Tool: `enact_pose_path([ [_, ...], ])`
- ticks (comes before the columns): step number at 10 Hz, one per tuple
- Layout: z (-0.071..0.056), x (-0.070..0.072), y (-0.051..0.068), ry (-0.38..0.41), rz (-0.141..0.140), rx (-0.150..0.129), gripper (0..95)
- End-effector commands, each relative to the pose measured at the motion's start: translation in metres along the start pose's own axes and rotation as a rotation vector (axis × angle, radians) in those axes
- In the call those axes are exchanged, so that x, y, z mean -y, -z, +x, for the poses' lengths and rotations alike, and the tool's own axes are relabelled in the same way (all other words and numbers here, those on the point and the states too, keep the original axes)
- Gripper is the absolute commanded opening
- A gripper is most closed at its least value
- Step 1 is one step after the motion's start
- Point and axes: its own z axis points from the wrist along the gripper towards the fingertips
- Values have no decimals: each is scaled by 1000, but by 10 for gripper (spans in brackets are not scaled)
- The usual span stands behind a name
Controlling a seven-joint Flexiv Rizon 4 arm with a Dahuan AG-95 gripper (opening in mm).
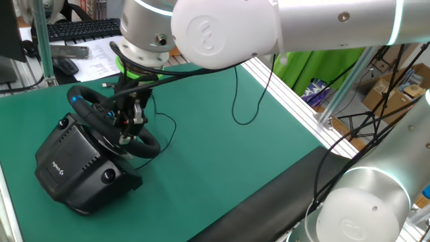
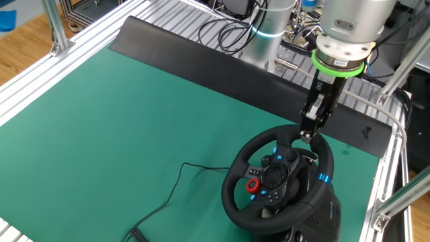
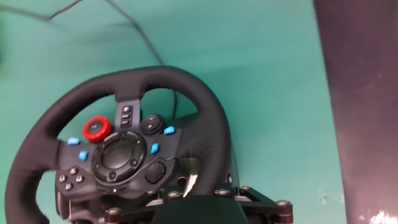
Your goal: Rotate the steering wheel 90 degrees clockwise
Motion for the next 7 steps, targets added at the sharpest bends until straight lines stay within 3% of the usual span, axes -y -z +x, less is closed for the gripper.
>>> enact_pose_path([
  [1,1,0,-1,169,-76,-76,0],
  [3,1,0,-1,213,-134,-67,0],
  [4,1,0,-1,147,-163,-29,0],
  [7,1,0,-1,146,-167,-37,0],
])
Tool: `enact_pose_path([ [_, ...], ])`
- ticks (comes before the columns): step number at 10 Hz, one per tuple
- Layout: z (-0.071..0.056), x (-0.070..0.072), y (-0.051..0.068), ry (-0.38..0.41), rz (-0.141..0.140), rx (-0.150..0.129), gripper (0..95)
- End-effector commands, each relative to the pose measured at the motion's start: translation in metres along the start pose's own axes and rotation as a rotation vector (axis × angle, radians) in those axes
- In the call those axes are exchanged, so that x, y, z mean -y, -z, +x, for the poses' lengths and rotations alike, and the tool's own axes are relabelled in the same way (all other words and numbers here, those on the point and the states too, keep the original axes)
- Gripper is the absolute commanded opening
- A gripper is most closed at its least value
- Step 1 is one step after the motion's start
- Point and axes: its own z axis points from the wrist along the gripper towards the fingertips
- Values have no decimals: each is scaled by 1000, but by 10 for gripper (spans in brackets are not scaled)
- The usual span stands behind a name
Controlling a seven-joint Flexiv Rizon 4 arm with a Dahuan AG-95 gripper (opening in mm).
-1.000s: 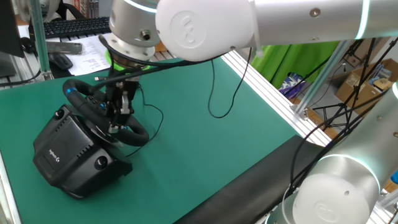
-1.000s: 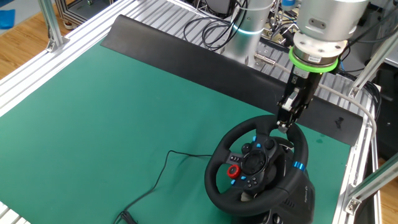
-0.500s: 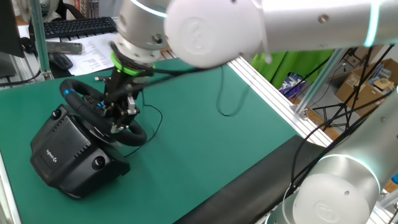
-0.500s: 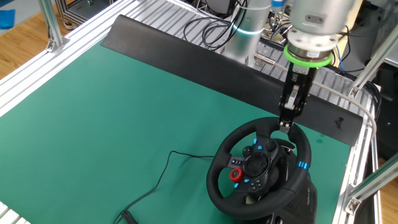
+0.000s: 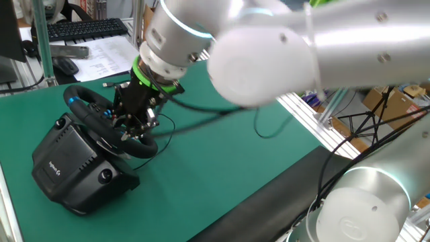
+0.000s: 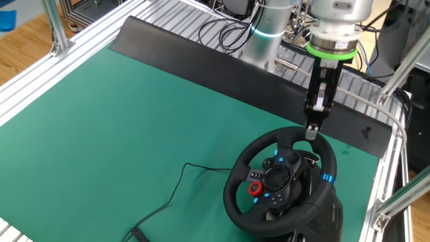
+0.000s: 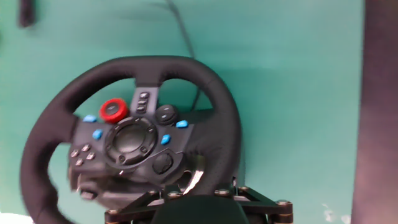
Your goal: Rotate the steering wheel 90 degrees clockwise
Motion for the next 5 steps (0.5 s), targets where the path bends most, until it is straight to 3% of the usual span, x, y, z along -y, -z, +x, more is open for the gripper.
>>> enact_pose_path([
  [1,0,-2,-13,-72,-3,31,0],
  [2,0,-2,-13,-89,-6,32,0],
  [4,1,-2,-13,-118,-10,-1,0],
  [5,4,-2,-12,-100,0,10,0],
])
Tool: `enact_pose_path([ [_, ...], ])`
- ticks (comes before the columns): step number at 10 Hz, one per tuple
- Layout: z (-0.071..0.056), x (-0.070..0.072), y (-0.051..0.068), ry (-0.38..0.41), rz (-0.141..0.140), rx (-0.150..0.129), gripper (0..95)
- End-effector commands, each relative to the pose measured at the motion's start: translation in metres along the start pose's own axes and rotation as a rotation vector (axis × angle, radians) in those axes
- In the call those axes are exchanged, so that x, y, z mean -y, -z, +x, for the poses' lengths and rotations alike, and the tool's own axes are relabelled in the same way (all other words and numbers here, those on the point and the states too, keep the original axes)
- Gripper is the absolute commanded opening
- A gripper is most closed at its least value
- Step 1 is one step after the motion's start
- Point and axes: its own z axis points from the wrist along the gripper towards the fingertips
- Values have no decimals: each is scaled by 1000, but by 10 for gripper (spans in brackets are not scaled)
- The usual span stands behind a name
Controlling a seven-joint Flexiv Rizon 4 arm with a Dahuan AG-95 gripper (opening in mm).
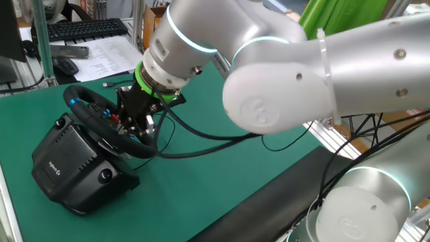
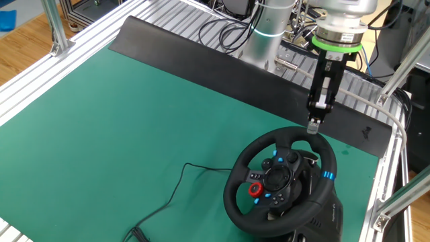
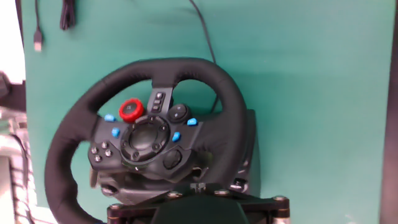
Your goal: Rotate the steering wheel 90 degrees clockwise
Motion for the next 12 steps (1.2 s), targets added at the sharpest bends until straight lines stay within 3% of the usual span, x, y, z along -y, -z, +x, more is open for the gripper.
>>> enact_pose_path([
  [1,4,-1,-14,-36,55,-33,190],
  [3,7,-3,-22,-123,63,-31,570],
  [4,8,-2,-23,-129,82,-30,570],
  [5,8,-2,-23,-139,83,-30,570],
  [8,8,-9,-26,-240,112,-26,570],
  [9,8,-12,-27,-275,113,-30,760],
  [11,9,-13,-29,-306,147,-37,760],
  [12,10,-14,-32,-304,146,-26,380],
])
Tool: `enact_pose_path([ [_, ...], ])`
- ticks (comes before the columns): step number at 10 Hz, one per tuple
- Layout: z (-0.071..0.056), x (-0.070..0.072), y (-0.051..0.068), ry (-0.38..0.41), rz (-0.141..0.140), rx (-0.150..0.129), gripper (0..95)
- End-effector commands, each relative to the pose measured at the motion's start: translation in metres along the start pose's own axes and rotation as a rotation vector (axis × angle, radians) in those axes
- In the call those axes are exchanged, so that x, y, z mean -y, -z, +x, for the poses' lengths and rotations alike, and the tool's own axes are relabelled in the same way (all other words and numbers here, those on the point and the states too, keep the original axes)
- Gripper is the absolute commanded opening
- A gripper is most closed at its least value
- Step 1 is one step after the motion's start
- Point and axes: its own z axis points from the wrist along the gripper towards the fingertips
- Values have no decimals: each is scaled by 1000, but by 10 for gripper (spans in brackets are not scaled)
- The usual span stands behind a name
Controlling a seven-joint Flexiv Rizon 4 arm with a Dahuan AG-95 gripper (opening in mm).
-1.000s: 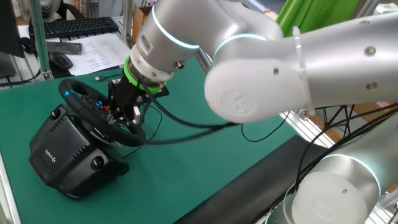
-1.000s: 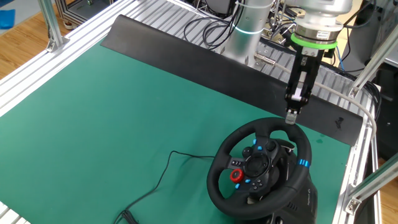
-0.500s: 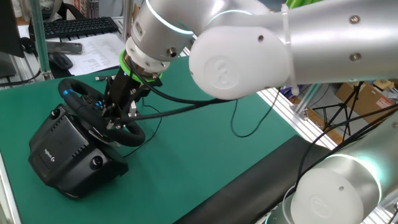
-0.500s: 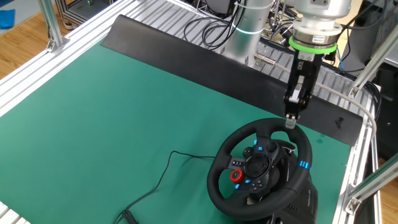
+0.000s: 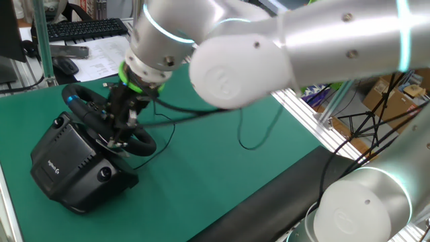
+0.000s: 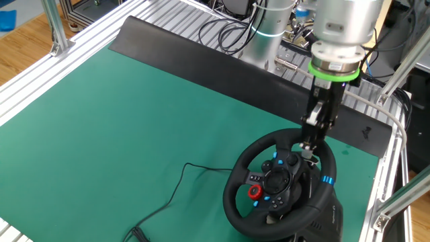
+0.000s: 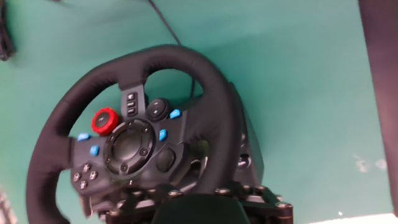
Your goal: Rotate the steering wheel 90 degrees clockwise
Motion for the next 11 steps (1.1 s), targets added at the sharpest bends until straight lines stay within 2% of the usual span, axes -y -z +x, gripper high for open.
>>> enact_pose_path([
  [1,-1,-2,-2,-7,-8,19,380],
  [2,-1,-4,-2,4,-20,30,0],
  [3,-1,-4,-2,9,-16,21,0],
  [5,0,-5,-4,16,-9,25,0],
  [6,0,-5,-4,20,4,27,0],
  [8,3,-11,-4,-21,11,46,0],
  [9,7,-15,-3,-20,25,57,0],
  [11,19,-24,7,-31,34,71,0],
])
